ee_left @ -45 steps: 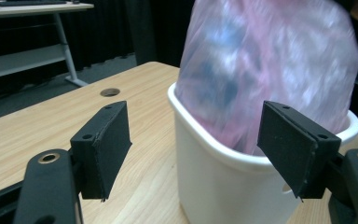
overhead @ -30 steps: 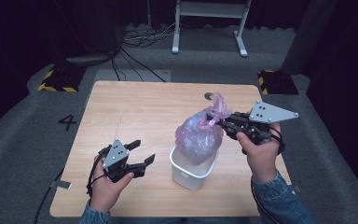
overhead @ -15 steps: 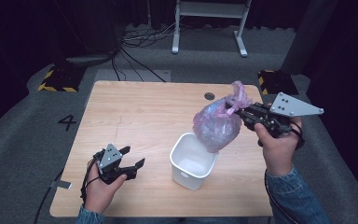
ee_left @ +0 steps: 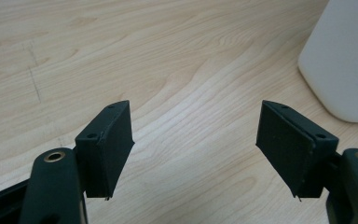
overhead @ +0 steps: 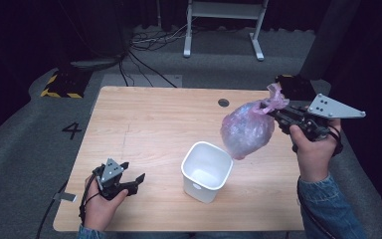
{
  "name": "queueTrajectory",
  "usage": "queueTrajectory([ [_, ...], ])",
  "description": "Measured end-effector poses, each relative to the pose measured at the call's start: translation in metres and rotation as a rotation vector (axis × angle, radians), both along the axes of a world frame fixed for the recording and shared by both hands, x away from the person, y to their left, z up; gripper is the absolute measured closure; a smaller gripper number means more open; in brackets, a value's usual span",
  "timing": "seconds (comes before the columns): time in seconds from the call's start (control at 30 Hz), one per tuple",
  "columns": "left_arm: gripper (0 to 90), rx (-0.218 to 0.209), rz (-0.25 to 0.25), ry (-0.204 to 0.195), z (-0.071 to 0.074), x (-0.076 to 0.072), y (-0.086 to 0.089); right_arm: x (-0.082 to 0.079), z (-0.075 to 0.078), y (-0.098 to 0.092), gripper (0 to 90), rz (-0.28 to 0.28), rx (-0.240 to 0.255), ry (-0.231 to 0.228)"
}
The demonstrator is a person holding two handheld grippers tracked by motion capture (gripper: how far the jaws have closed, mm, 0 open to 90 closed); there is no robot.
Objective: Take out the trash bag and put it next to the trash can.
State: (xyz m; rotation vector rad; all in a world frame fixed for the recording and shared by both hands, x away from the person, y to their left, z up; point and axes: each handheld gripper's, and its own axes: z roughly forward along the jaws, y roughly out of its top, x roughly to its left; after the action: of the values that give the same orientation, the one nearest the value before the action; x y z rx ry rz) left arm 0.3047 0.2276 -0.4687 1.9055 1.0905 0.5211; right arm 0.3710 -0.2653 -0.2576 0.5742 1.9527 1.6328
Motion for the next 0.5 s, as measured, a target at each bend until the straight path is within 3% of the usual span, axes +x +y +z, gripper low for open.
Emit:
queueTrajectory([
  [0.2, 26.2, 0.029, 0.01, 0.033, -0.007, 0.003, 0.002, 0.002, -0.003, -0.012, 86.3, -0.07, -0.043, -0.011],
  [0.33, 25.9, 0.035, 0.009, 0.043, -0.01, 0.004, 0.003, 0.011, -0.02, -0.017, 86.0, -0.133, -0.091, 0.013],
  [0.5, 25.7, 0.035, 0.009, 0.052, -0.012, 0.006, 0.003, 0.021, -0.043, -0.018, 85.8, -0.14, -0.113, 0.065],
])
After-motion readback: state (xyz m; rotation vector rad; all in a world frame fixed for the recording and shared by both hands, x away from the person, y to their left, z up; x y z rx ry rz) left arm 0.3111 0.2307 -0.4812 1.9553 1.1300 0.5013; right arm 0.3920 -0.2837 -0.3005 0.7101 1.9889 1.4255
